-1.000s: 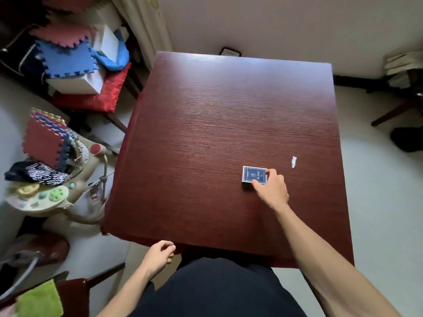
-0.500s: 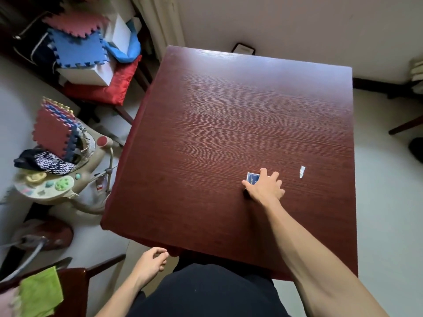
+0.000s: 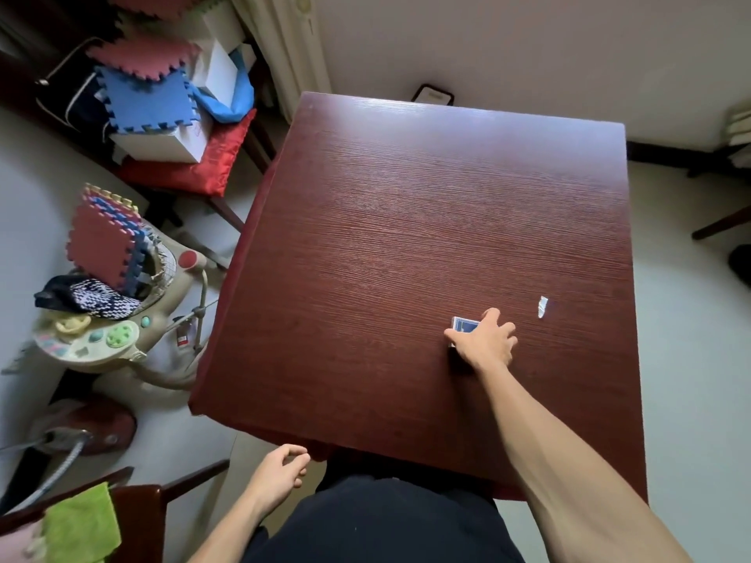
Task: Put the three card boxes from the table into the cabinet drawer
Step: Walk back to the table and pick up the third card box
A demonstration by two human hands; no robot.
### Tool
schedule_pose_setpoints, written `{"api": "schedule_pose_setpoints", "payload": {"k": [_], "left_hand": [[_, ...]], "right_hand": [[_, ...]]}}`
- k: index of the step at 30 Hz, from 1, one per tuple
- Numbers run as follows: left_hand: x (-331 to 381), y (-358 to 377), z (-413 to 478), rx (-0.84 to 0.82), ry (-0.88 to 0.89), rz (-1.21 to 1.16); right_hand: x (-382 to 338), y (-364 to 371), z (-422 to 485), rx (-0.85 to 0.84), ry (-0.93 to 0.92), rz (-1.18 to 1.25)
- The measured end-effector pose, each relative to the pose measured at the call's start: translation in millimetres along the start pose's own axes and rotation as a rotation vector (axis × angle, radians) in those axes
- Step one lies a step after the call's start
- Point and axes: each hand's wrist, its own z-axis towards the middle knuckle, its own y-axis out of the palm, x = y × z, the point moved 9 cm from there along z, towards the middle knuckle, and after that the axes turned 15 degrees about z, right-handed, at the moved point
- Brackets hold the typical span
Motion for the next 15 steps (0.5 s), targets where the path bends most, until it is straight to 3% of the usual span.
{"api": "schedule_pose_setpoints", "payload": {"k": [9,15], "left_hand": [[-8.0,-3.4,13.8,-0.093,0.069,0.157],[-11.3,10.6,27.8,-0.231,0.103,0.377]], "right_hand": [[110.7,-15.7,-79.7,-0.017,0.101,0.533],[219.7,-15.3,-178.4,0.126,0.23,0.937]]}}
